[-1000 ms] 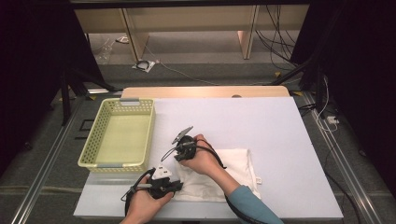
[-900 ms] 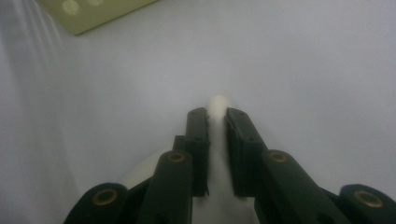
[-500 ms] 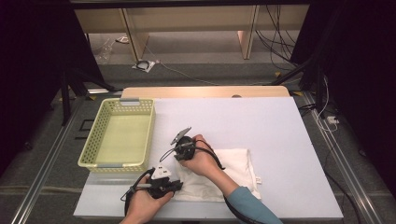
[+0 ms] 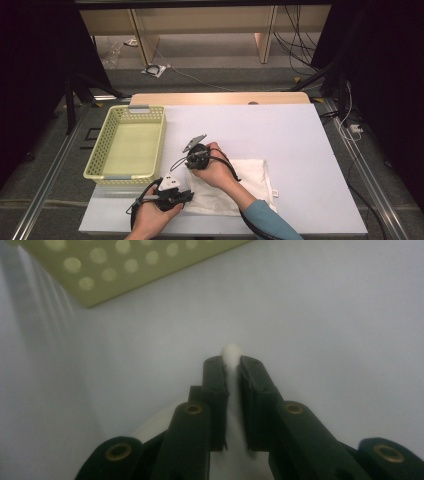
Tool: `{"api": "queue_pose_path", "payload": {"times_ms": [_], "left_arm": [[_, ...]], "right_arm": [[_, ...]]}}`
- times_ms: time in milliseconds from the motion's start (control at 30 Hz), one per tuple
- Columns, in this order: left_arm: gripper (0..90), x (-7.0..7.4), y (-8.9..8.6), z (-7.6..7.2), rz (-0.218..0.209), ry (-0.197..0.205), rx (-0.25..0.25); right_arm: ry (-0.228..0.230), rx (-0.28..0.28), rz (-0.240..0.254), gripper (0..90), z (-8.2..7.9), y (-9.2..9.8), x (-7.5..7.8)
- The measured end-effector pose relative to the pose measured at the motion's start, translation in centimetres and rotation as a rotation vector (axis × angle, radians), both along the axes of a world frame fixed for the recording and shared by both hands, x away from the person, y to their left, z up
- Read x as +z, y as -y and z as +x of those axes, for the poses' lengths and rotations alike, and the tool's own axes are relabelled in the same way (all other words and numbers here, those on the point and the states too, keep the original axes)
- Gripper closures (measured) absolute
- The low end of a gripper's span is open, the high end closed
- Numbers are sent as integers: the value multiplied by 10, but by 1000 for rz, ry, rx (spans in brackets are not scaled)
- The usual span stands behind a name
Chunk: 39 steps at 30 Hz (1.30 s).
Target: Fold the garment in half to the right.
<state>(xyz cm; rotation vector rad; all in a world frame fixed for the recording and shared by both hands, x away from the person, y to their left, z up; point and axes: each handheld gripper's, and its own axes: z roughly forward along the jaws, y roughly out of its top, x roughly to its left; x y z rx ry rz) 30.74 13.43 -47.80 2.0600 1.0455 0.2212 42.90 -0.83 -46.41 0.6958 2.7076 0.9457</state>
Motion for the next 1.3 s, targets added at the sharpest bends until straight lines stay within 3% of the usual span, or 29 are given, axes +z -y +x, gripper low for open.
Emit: {"api": "queue_pose_path", "payload": {"times_ms": [1300], "left_arm": [[856,39,-27,8,-49,104,78]], "right_arm": [[131,-51,175,827,6,-8,40]]}}
